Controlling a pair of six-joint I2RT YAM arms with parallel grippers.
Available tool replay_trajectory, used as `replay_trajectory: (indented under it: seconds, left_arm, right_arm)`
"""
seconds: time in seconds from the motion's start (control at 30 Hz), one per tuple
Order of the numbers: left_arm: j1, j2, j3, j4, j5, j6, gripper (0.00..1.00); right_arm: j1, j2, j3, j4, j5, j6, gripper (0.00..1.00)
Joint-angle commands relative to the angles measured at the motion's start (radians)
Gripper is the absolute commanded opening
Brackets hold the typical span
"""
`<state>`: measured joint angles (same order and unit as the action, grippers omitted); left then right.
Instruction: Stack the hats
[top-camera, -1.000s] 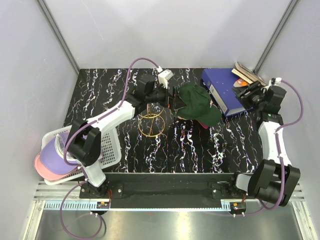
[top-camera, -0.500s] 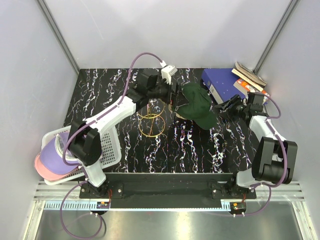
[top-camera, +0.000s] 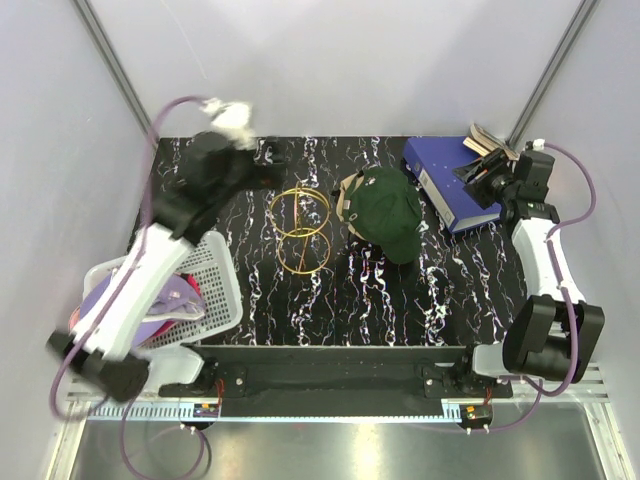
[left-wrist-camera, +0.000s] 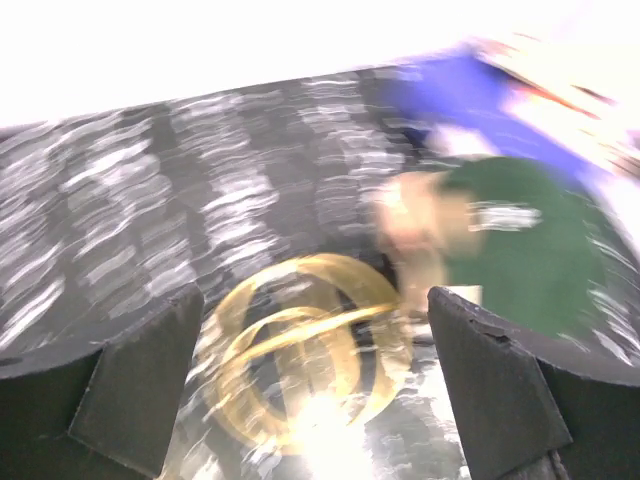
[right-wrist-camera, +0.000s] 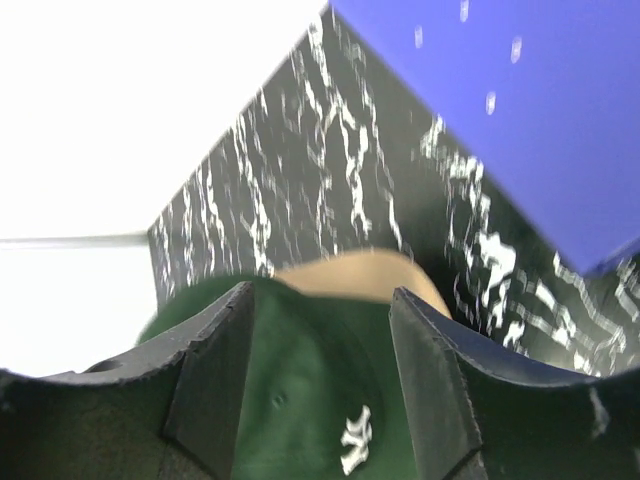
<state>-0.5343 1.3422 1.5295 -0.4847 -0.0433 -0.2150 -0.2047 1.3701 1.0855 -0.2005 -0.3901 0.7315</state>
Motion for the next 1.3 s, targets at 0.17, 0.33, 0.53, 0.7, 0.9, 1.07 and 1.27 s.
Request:
replay_trajectory:
  seconds: [0.17, 0.33, 0.53, 0.7, 0.9, 1.07, 1.27]
  left_arm:
    - [0.444, -0.391, -0.437, -0.359, -0.579, -0.323, 0.99]
    - [0.577, -0.505, -0.62, -0.413, -0.639, -0.527, 0.99]
    - [0.738, -0.434, -0.775, -0.321, -0.575, -0.577, 0.99]
    - [0.847, -0.318, -0.842, -0.192, -0.481, -0.558, 0.99]
    - [0.861, -0.195, -0.87, -0.089, -0.42, -0.564, 0.99]
    - [0.861, -0.192, -0.896, -0.048, -0.36, -0.58, 0.69]
    - [0.861, -0.262, -0.841, -0.086, -0.323, -0.586, 0.38]
  right_arm:
    - [-0.005, 0.073, 0.157, 0.033, 0.093, -0.015, 0.65]
    - [-0.005, 0.121, 0.157, 0.098, 0.031, 0.074, 0.65]
    - [-0.005, 0.109, 0.149, 0.102, 0.019, 0.072, 0.64]
    - [-0.005, 0.089, 0.16, 0.081, 0.016, 0.063, 0.64]
    - [-0.005, 0.078, 0.168, 0.062, 0.007, 0.072, 0.64]
    - [-0.005, 0.066, 0.177, 0.049, 0.022, 0.071, 0.64]
    - [-0.005, 0.052, 0.183, 0.041, 0.034, 0.069, 0.64]
